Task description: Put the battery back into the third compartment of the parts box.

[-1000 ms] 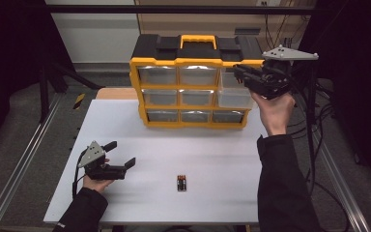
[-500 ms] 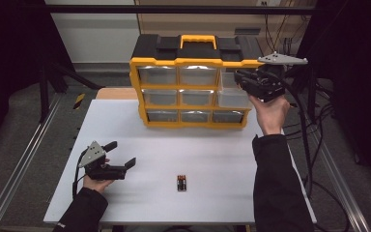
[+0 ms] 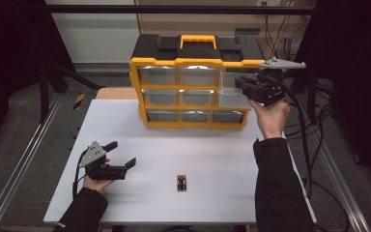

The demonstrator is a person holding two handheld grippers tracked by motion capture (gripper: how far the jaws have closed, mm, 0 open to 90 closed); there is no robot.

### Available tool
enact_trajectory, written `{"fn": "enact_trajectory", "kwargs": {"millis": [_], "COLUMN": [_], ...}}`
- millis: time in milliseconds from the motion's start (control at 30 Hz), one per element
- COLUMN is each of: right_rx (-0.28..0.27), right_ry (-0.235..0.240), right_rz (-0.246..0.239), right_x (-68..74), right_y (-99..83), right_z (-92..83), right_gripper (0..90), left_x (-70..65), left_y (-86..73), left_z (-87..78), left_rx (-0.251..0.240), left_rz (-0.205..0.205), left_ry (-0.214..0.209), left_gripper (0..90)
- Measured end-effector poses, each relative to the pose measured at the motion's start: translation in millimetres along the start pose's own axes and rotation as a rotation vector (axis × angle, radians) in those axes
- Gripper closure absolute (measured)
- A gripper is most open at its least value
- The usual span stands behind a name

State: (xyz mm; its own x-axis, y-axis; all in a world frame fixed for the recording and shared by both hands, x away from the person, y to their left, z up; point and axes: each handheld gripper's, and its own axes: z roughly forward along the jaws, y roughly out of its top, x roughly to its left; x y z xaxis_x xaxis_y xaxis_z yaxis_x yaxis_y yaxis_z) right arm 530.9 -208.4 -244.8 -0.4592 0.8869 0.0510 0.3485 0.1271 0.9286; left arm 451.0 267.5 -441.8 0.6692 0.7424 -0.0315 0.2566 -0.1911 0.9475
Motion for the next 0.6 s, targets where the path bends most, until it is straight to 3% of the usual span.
{"fn": "enact_trajectory", "kwargs": {"millis": [100,167,367,500,600], "right_rx": [-0.061,-0.105,-0.24,-0.265,-0.277], "right_ry": [0.017,0.025,-0.002,0.016,0.035], "right_rz": [0.019,0.026,-0.03,-0.025,-0.009], "right_x": [-1.4,-1.1,9.6,17.2,23.8], "right_y": [-2.2,-3.2,-10.9,-18.6,-28.4], "right_z": [-7.1,-13.8,-34.2,-42.8,-48.0], "right_gripper": [65.9,57.5,27.8,13.0,7.3], "left_x": [0.0,-0.2,-0.8,-1.0,-1.0], "left_y": [-0.1,-0.1,0.0,0.0,0.1], "left_z": [0.1,0.2,0.4,0.4,0.2], "left_rx": [0.001,0.001,0.0,0.0,-0.001], "left_rz": [-0.001,0.0,-0.001,0.0,0.0], "left_ry": [0.001,0.001,0.001,0.001,0.001], "left_gripper": [0.9,0.9,0.9,0.9,0.8]}}
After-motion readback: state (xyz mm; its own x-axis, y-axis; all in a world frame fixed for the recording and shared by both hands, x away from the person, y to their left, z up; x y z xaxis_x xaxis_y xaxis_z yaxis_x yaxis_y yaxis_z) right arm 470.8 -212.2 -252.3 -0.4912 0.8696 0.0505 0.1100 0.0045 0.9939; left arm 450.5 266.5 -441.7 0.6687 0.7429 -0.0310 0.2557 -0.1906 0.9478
